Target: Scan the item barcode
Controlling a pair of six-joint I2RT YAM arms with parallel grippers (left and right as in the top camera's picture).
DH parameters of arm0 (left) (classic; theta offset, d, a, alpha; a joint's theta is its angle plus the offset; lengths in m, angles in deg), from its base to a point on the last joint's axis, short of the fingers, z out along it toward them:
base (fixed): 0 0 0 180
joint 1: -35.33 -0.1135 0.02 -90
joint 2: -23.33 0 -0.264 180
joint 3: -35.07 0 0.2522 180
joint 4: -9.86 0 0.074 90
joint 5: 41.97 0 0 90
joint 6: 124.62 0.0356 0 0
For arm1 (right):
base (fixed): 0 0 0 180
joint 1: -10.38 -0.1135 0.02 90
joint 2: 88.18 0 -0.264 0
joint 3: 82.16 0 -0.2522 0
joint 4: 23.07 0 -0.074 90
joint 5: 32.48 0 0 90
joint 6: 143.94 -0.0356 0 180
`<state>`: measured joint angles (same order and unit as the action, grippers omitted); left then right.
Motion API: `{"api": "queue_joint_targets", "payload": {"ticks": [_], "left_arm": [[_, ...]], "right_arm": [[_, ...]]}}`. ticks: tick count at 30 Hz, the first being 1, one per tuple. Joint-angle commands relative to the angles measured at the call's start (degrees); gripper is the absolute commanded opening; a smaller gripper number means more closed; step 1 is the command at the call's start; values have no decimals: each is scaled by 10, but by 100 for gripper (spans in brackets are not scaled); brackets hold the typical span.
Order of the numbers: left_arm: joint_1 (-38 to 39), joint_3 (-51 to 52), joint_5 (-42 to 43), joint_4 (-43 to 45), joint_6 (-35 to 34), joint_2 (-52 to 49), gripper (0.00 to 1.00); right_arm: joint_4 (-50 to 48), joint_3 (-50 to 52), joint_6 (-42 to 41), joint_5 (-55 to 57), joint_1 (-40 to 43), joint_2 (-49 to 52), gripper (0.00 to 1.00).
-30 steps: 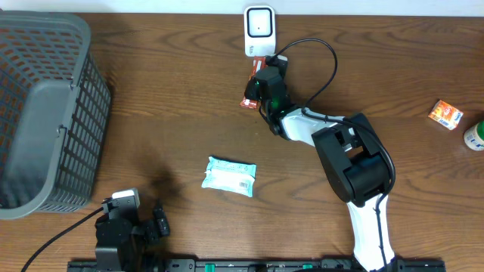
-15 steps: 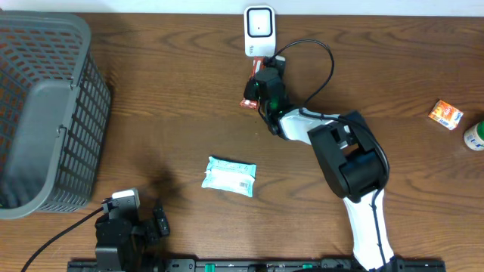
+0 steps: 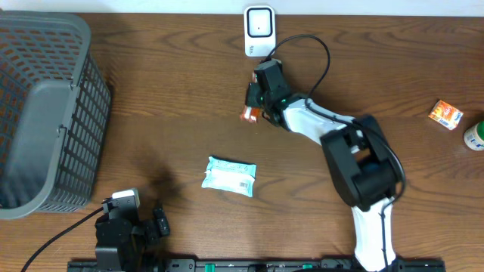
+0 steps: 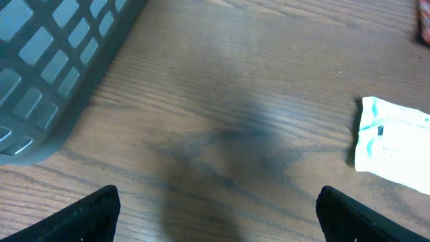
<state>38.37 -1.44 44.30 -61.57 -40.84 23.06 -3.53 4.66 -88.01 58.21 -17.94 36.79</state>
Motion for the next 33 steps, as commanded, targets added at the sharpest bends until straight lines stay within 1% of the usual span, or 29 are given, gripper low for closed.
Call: {"api": "queue_joint_targets", "payload": {"ticks": [1, 5, 11, 12, 13, 15, 16, 17, 20, 25, 27, 29, 31, 33], "left_arm": [[-1, 0, 1, -3, -5, 0, 94], [-1, 0, 1, -3, -5, 0, 94], [-1, 0, 1, -3, -5, 0, 94], [-1, 0, 1, -3, -5, 0, 94], [-1, 0, 1, -3, -5, 0, 94], [-1, 0, 1, -3, -5, 0, 94], [-1, 0, 1, -3, -5, 0, 94], [-1, 0, 1, -3, -5, 0, 94], [-1, 0, 1, -3, -5, 0, 94], [-1, 0, 1, -3, -5, 0, 94], [-1, 0, 1, -3, -5, 0, 94], [-1, 0, 1, -3, -5, 0, 94], [-1, 0, 1, -3, -5, 0, 94], [-1, 0, 1, -3, -5, 0, 94]], "right_arm": [[107, 25, 8, -27, -5, -40, 1], [204, 25, 7, -25, -12, -102, 1], [272, 25, 7, -28, -14, -169, 1], [283, 25, 7, -31, -14, -183, 7], [291, 25, 7, -37, -14, -196, 25], [306, 25, 7, -43, -14, -225, 77], [315, 25, 8, -42, -14, -240, 99], [322, 25, 15, -35, -14, -259, 99], [321, 28, 11, 2, -13, -259, 99], [313, 30, -8, 2, -6, -192, 99], [311, 19, -8, -22, 2, -153, 98], [344, -13, -9, -43, 13, -114, 97], [391, -58, -11, -37, 20, -78, 98], [432, -110, -10, -18, 23, -45, 94]]}}
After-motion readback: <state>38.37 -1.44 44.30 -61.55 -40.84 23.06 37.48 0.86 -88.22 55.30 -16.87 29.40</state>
